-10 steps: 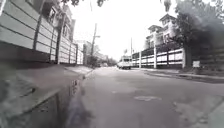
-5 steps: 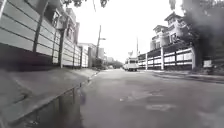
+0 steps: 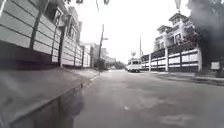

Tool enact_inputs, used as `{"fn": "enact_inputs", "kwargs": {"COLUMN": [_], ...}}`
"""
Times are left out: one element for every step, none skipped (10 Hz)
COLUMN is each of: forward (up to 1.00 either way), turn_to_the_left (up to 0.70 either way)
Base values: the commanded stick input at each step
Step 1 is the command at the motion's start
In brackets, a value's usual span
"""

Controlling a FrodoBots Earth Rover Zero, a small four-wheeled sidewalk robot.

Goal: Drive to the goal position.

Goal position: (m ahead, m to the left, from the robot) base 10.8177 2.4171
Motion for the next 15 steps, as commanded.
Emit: {"fn": "enact_inputs", "kwargs": {"forward": [0.70,0.70,0.70,0.70,0.70,0.70,0.70,0.70,0.70,0.70,0.70,0.70,0.70,0.70,0.70], "turn_to_the_left": [0.00,0.00,-0.01,-0.02,-0.09,-0.16,-0.03,0.00,0.00,0.00,0.00,0.00,0.00,0.00,0.00]}}
